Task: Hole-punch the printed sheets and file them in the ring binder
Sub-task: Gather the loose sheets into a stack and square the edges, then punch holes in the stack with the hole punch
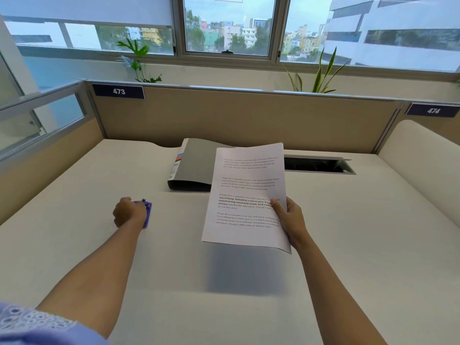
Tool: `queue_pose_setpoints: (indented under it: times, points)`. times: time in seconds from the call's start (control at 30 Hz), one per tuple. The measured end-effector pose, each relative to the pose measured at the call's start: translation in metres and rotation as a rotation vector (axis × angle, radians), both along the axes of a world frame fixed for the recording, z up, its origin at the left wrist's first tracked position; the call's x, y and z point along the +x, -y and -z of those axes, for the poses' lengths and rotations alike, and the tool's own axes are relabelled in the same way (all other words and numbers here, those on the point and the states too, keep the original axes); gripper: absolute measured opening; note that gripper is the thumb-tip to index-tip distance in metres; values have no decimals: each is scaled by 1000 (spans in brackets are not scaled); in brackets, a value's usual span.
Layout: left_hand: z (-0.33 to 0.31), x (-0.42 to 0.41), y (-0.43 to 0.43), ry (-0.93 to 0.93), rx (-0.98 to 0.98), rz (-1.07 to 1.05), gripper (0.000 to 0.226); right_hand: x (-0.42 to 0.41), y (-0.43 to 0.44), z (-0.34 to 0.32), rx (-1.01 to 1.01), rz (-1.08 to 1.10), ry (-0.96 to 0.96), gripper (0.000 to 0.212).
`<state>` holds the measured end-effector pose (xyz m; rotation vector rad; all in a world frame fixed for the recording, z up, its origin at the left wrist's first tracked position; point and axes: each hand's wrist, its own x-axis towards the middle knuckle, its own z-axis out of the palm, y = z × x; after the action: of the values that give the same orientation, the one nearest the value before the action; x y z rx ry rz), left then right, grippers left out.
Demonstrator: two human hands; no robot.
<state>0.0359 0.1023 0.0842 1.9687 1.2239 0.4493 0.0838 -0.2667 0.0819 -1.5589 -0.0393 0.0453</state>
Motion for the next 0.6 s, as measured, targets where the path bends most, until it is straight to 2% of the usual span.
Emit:
queue_pose_setpoints:
  times: [0.23,0.6]
  points:
    - [11,-4,-12,2,-187,-74,36,1,4,4,-9,5,-7,22]
    - [18,-6,-14,38,-379,-171,50,3,9,5,-13,9,-20,23]
